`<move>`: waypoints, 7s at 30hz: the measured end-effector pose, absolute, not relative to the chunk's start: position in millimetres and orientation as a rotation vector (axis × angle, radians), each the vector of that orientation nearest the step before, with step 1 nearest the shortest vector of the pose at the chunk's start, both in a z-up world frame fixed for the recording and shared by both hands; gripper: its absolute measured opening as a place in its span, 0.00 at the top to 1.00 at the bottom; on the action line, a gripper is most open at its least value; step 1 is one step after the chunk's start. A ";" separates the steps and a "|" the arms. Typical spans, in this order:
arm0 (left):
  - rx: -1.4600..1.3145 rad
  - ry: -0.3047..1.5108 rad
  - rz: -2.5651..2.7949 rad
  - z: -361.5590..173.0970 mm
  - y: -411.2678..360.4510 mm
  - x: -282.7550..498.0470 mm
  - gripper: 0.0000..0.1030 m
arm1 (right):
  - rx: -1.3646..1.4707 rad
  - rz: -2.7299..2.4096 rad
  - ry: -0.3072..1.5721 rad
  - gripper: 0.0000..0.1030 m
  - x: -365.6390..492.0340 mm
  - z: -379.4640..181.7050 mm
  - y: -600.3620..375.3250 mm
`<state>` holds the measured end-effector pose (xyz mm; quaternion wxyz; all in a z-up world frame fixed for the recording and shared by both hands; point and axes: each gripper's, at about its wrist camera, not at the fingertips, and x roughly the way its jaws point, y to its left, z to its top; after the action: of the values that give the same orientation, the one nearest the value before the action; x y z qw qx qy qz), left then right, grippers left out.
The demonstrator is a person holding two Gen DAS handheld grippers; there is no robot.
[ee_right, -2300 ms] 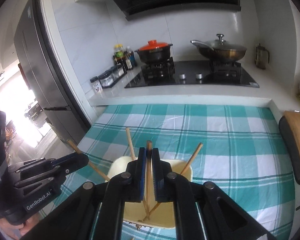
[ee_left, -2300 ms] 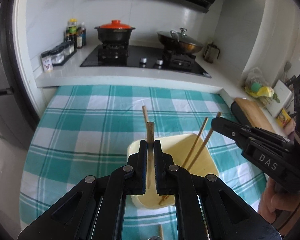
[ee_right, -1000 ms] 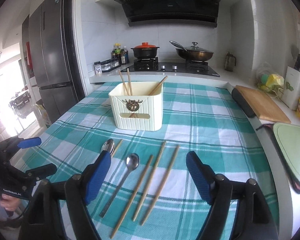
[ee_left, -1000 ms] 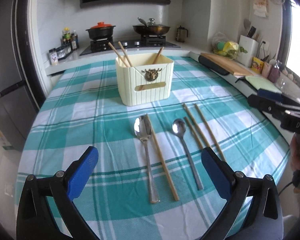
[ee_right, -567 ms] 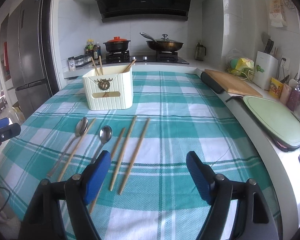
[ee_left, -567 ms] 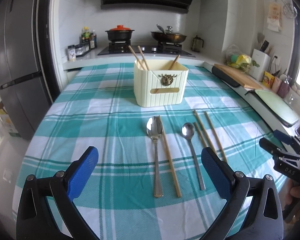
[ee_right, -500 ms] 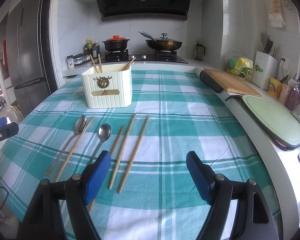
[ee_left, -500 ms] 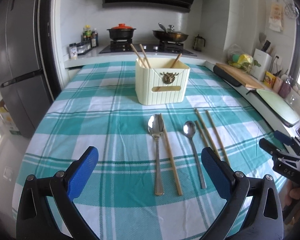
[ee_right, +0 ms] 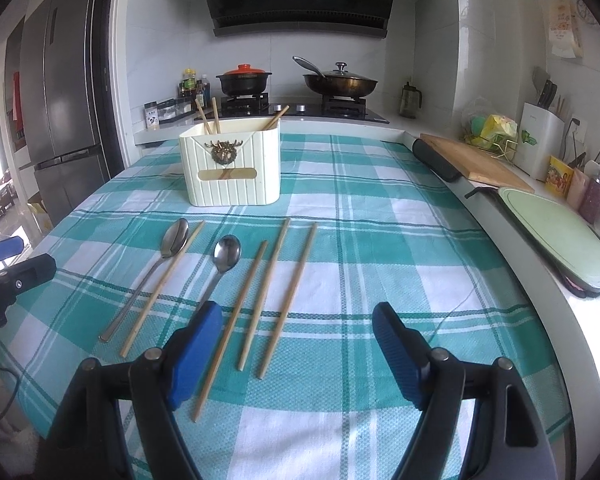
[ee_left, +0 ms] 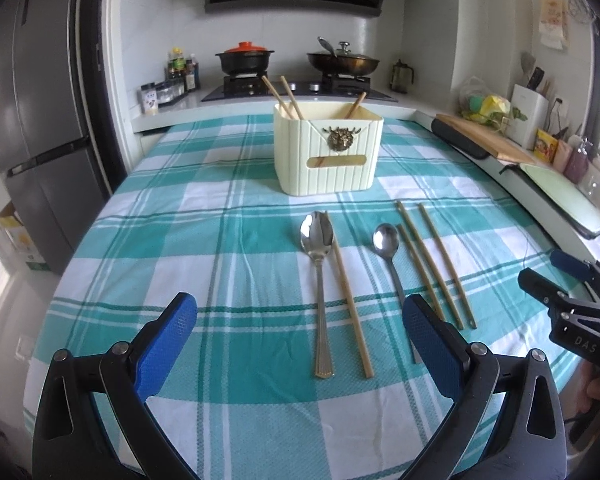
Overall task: Organize utensils
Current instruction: 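Move both tools over the spoons and chopsticks lying on the cloth, then close the left tool on the large steel spoon while the right tool grasps a chopstick, then lift the spoon with the left tool while the right tool carries its chopstick toward the box, then lower the spoon into the cream box and open the left tool while the right tool releases its chopstick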
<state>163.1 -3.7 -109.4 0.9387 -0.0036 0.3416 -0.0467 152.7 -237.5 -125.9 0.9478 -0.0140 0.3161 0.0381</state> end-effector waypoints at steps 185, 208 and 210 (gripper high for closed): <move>-0.126 0.451 -0.175 88.4 12.6 437.2 0.60 | 0.000 0.377 0.306 0.95 414.7 98.3 -189.9; -0.014 0.654 -0.020 0.0 9.3 462.6 0.14 | 0.096 0.359 0.662 0.50 481.7 -8.1 -188.5; 0.019 0.632 0.013 3.5 9.6 438.6 0.11 | 0.075 0.352 0.650 0.49 459.4 -2.8 -188.9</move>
<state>438.6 9.6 3.5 0.9505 0.0094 0.3105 0.0064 459.4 -188.9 -2.8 0.9318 0.0367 0.3175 0.1719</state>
